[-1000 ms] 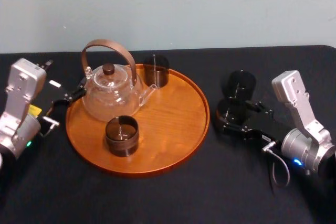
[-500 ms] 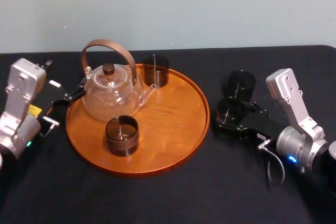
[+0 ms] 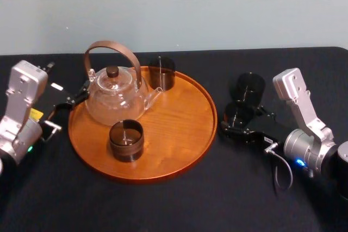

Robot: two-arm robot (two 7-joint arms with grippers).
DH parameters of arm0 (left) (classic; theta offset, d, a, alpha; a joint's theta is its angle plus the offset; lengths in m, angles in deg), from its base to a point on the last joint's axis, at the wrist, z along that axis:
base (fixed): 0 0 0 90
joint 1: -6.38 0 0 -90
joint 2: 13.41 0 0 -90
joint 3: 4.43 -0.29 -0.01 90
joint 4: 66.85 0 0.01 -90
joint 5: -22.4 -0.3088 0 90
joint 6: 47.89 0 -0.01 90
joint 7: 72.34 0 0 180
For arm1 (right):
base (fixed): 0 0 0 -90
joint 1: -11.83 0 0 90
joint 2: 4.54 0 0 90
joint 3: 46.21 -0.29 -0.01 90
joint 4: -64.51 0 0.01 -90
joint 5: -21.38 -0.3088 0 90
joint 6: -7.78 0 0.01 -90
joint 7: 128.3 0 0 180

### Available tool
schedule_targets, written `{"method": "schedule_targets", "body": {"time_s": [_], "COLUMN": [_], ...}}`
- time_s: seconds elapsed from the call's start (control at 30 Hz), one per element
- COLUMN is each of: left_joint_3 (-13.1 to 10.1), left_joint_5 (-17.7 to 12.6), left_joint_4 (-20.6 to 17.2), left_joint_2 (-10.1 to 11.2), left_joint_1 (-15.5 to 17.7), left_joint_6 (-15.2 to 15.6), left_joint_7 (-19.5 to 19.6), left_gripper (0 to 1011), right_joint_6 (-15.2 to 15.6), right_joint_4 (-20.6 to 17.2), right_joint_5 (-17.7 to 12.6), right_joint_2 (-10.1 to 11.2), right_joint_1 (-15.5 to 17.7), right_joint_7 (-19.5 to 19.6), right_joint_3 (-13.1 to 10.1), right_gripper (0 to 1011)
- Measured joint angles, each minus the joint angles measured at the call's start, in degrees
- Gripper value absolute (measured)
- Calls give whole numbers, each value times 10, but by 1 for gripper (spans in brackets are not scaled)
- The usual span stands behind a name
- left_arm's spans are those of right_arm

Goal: Pick up the glass from the table and place it on the tray.

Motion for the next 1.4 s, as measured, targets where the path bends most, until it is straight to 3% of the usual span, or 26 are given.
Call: {"method": "schedule_targets", "body": {"time_s": [0.33,0.5,1.17,1.4], "left_joint_3": [0,0,0,0], "left_joint_5": [0,0,0,0], "left_joint_4": [0,0,0,0], "left_joint_2": [0,0,0,0], "left_joint_1": [0,0,0,0], "left_joint_6": [0,0,0,0], "left_joint_7": [0,0,0,0], "left_gripper": [1001,1001,1001,1001], "right_joint_6": [-1,-2,-4,-7], "right_joint_4": [0,0,0,-24], "right_joint_5": [0,1,2,-6], "right_joint_2": [0,0,1,11], "right_joint_1": [0,0,0,9], "right_joint_7": [0,0,0,-9], "right_joint_3": [0,0,0,1], "right_gripper": [1002,905,903,903]}}
